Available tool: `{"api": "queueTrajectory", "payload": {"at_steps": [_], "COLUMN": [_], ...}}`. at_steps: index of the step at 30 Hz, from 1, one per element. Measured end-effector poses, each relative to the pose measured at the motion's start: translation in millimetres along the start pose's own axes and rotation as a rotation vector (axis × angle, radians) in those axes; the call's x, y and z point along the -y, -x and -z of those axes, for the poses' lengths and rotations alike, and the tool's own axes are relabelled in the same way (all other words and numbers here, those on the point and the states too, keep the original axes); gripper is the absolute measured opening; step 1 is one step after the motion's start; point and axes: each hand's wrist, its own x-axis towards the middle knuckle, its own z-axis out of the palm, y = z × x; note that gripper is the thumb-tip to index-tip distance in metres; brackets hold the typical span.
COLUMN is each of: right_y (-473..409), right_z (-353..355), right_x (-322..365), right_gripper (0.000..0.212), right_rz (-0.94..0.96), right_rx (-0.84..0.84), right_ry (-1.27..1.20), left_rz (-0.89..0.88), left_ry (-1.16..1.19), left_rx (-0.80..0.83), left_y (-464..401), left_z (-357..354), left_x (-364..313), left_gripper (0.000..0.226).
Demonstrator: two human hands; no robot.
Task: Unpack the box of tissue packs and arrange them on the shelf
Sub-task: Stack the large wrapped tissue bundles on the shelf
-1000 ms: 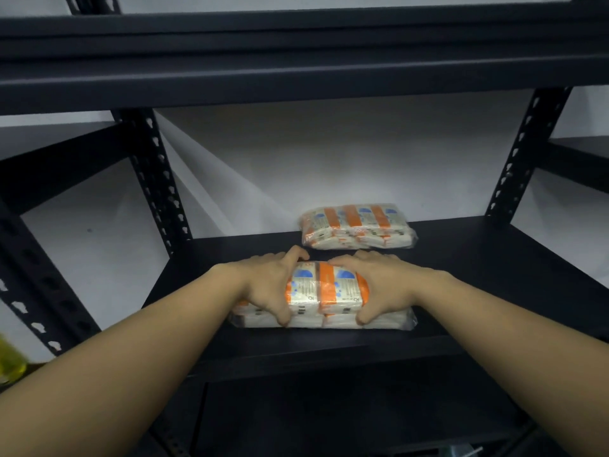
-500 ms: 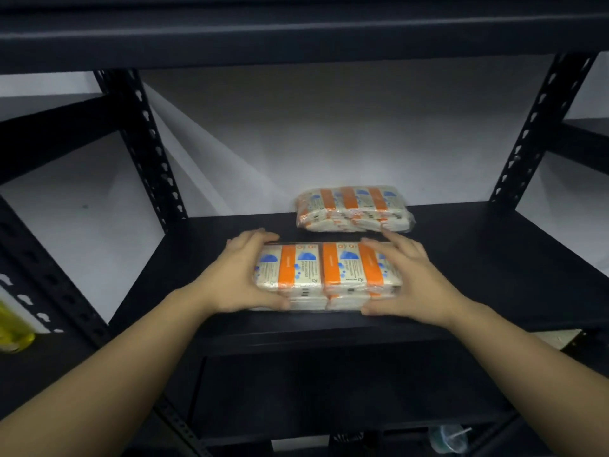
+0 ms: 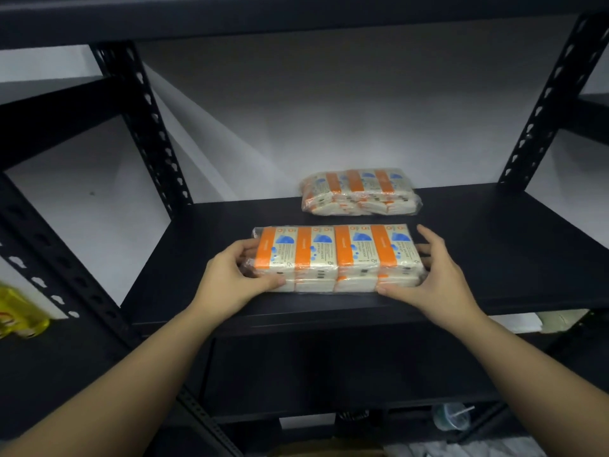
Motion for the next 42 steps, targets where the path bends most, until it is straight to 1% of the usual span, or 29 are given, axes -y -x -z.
{"api": "queueTrajectory", "payload": {"at_steps": [3,9,12,15,20,24,26,31,34,38,42], "right_y": [1,-5,-10,-10,-8,-7,-7,-3,1,10,20], "right_z": [1,5,6,6,5,6,7,17,34,70,111], "right_x": [0,-1,0,-2,-4,-6,-8,-14,-21,-38,-56], "right_gripper": [0.111,0.095,0.084,0.074,0.061,0.058,0.058,0.057,0.057,0.056,0.055], "right_rz": [0.039,0.064,0.076,0.091,0.119,0.132,0.138,0.153,0.145,0.126,0.087], "right_rx": [-0.001,0.030,0.016,0.009,0.009,0.004,-0.005,-0.058,-0.092,-0.151,-0.231], "right_ry": [-0.006,0.139,0.186,0.177,0.172,0.170,0.164,0.159,0.178,0.213,0.234], "left_rz": [-0.011,-0.025,-0.022,-0.014,-0.022,-0.063,-0.102,-0.102,-0.095,-0.112,-0.130], "left_ry": [0.002,-0.093,-0.066,-0.023,-0.019,-0.013,-0.008,0.008,0.004,-0.001,0.042], "left_rx": [0.014,0.031,0.025,0.019,-0.002,-0.018,0.000,0.048,0.082,0.170,0.254], "left_y": [-2,-9,-10,-7,-1,0,1,-7,-21,-49,-77], "left_z": [0,2,1,0,2,4,5,-1,-15,-49,-99], "left_x": [0,6,5,6,10,10,9,7,0,-16,-41], "left_gripper": [0.077,0.070,0.065,0.062,0.060,0.074,0.082,0.071,0.069,0.073,0.072]}}
